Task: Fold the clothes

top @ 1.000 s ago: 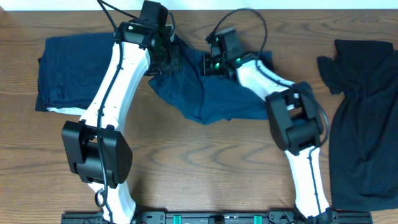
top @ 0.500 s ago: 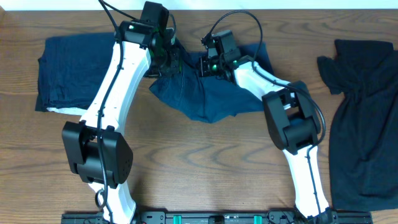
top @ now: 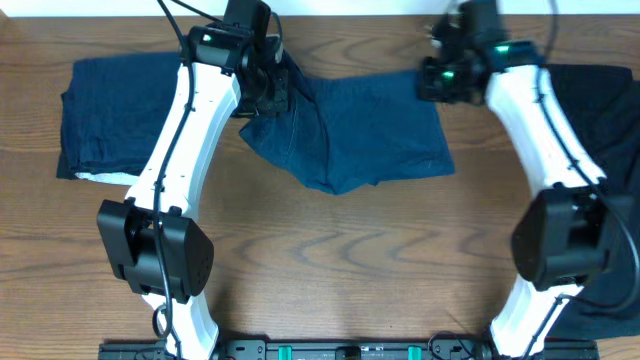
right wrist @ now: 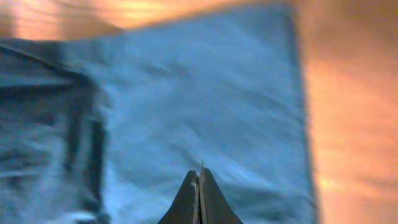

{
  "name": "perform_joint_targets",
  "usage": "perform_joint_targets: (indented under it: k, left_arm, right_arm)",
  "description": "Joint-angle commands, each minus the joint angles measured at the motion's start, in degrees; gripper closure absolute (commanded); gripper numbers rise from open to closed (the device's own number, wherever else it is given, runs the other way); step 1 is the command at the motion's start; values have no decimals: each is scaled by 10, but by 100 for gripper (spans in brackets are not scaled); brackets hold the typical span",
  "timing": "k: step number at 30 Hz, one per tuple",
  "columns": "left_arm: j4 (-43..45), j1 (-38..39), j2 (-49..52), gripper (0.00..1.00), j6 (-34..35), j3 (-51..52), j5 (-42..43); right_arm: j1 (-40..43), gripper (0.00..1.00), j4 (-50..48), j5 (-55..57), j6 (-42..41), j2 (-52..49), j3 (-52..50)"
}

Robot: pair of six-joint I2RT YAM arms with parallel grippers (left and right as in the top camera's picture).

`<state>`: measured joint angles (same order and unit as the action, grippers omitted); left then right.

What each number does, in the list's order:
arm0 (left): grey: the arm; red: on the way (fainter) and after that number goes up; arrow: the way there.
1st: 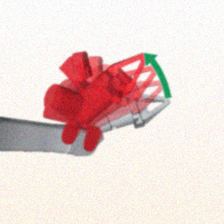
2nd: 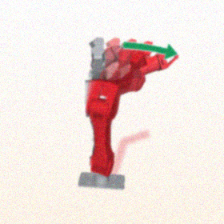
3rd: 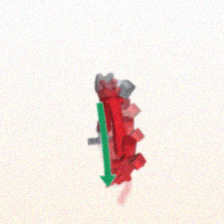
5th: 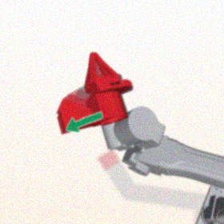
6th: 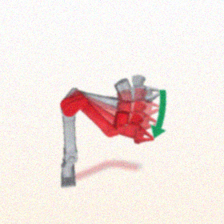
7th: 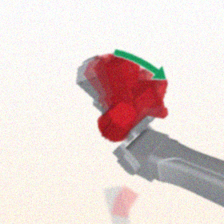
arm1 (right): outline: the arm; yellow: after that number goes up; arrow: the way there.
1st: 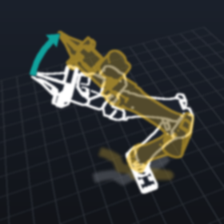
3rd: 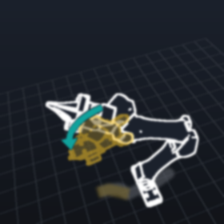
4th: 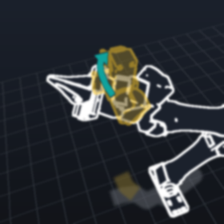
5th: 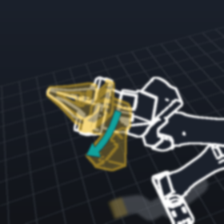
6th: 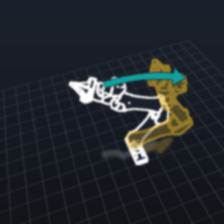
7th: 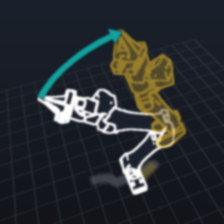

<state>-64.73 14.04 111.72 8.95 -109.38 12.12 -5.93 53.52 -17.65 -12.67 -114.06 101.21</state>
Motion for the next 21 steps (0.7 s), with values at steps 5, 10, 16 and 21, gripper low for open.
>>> perform_joint_targets:
  k: [5,10,16,21]
  left_arm:
    - [15,16,-19,94,-8,-16,8]
    - [43,37,-13,94,-8,-16,8]
    - [64,51,-2,94,-8,-16,9]
    - [72,52,-2,94,-9,-16,20]
  right_arm:
    - [40,99,50,-10,21,-18,-42]
    - [29,99,36,-28,19,-19,-96]
    - [2,99,-24,-98,-22,-20,-167]
    - [-50,99,-136,-128,-101,-21,-238]
